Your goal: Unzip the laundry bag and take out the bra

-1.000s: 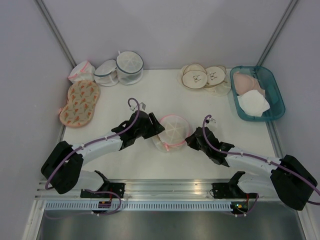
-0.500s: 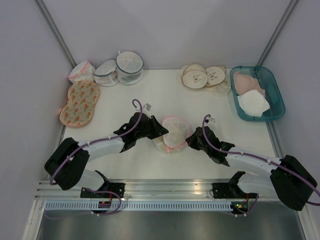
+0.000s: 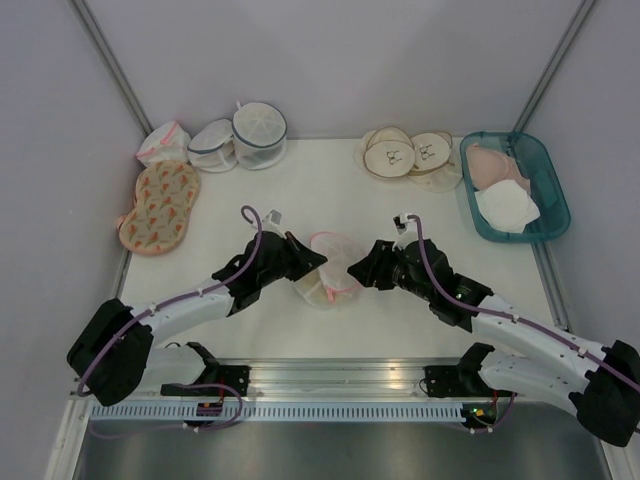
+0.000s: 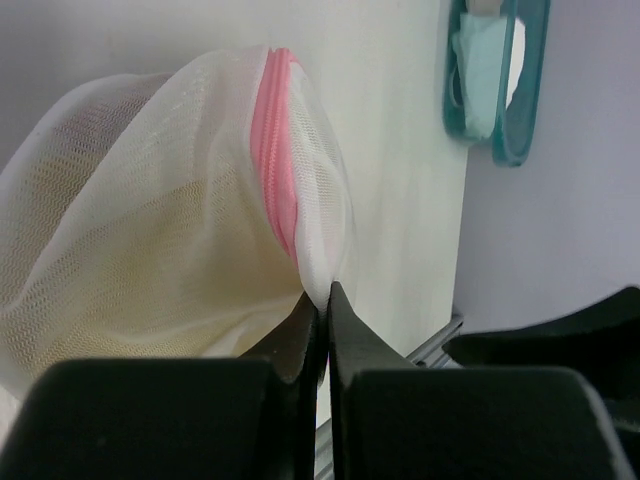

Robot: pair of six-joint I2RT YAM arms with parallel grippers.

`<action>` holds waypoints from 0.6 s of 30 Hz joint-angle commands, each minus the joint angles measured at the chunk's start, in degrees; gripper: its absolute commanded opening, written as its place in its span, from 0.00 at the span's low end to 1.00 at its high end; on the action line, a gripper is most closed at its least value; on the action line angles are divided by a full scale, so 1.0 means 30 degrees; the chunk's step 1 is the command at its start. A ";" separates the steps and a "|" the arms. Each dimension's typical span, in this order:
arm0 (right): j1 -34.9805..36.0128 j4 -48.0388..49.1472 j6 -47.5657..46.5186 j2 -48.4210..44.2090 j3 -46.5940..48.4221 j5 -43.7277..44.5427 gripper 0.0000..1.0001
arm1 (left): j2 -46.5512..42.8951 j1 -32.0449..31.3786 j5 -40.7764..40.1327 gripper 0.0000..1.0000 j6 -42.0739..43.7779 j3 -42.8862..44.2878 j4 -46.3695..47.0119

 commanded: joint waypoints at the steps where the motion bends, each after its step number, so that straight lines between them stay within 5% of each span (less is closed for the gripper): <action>1: 0.0609 -0.1326 -0.0915 -0.0490 0.0102 -0.0940 0.50 | -0.1272 -0.0067 -0.2887 0.02 -0.3847 -0.1223 -0.1093; 10: 0.3188 0.1835 0.0080 0.1265 -0.0896 -0.0821 0.45 | -0.2271 -0.0214 -0.4269 0.02 -0.8304 -0.2661 0.0194; 18: 0.3423 0.4532 0.0140 0.3491 -0.1366 -0.0560 0.44 | -0.2534 -0.0214 -0.3858 0.02 -0.9423 -0.2750 0.0753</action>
